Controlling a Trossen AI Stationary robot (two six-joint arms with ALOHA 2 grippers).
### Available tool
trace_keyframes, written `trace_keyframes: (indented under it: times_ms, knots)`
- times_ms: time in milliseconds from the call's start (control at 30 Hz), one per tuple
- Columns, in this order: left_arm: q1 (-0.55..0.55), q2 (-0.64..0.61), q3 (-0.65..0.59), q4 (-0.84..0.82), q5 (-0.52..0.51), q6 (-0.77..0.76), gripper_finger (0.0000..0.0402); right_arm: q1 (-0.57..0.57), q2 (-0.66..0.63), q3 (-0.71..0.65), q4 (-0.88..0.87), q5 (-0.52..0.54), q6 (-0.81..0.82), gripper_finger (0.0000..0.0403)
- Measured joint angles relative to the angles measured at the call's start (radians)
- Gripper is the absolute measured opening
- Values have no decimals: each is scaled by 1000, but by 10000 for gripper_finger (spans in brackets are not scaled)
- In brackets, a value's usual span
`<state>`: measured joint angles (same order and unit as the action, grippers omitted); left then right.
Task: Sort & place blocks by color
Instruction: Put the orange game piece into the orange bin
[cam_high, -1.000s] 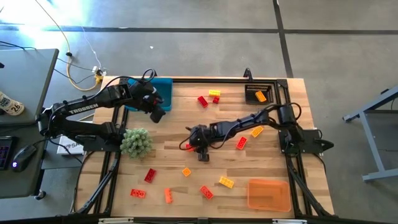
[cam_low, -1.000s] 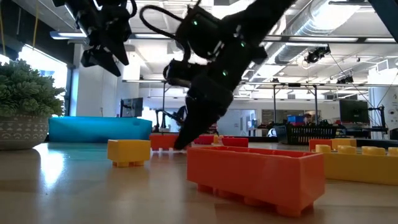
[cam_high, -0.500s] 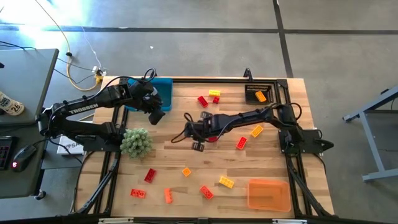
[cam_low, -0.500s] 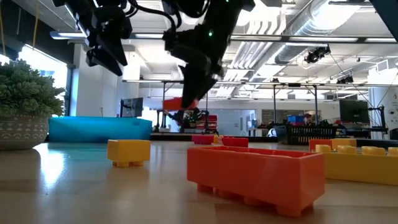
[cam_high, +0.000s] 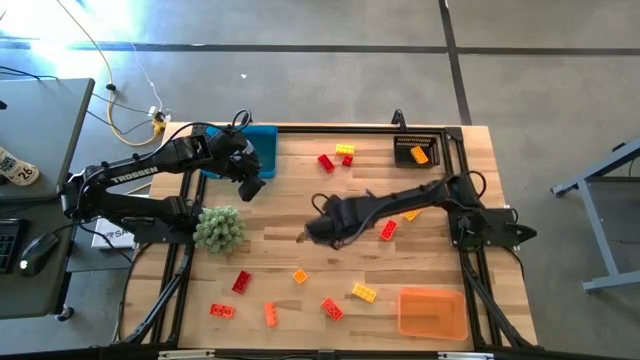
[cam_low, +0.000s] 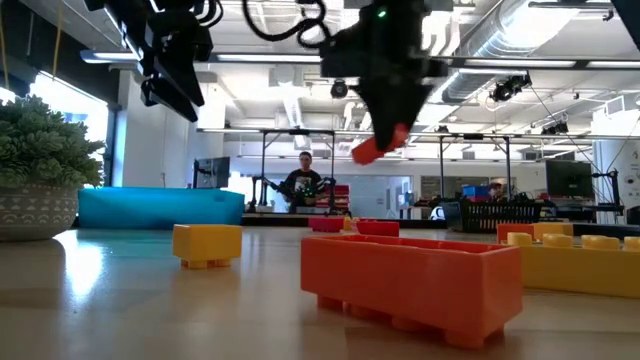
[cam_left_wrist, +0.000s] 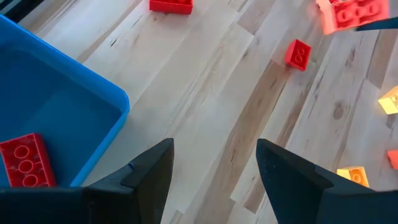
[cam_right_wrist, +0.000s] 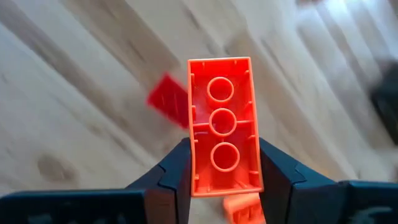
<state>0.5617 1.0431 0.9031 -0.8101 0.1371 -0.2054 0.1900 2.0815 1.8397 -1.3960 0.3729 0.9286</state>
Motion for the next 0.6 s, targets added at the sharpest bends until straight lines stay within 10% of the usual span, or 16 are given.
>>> trace_keyframes:
  times_ms: [600]
  knots:
    - [0,0,0,1,0,0,216,305,-32,-47,-176,-141,534,113]
